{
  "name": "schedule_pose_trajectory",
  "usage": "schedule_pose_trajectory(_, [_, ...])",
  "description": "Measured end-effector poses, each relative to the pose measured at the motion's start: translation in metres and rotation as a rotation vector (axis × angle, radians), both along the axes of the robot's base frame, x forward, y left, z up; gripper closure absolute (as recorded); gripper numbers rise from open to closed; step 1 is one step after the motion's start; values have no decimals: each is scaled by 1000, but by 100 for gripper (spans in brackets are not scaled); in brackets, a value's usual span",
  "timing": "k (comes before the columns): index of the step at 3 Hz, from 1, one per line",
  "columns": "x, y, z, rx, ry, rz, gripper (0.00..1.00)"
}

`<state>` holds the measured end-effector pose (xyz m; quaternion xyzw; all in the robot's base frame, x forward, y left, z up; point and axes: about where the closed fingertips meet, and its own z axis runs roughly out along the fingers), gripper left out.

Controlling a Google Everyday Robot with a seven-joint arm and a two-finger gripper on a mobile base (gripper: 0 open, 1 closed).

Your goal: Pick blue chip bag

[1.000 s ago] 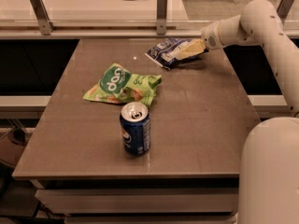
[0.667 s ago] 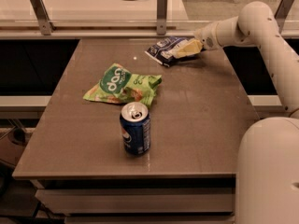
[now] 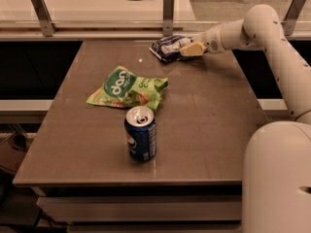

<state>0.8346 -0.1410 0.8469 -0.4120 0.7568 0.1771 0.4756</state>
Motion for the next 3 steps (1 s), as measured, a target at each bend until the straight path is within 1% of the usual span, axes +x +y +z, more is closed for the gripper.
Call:
schedule_pose_trajectory(1, [1, 3, -3, 1, 4, 4, 87])
schedule_pose_trajectory(2, [1, 6, -5, 1, 7, 8, 100])
schedule_pose_trajectory(3, [2, 7, -4, 3, 2, 7, 100])
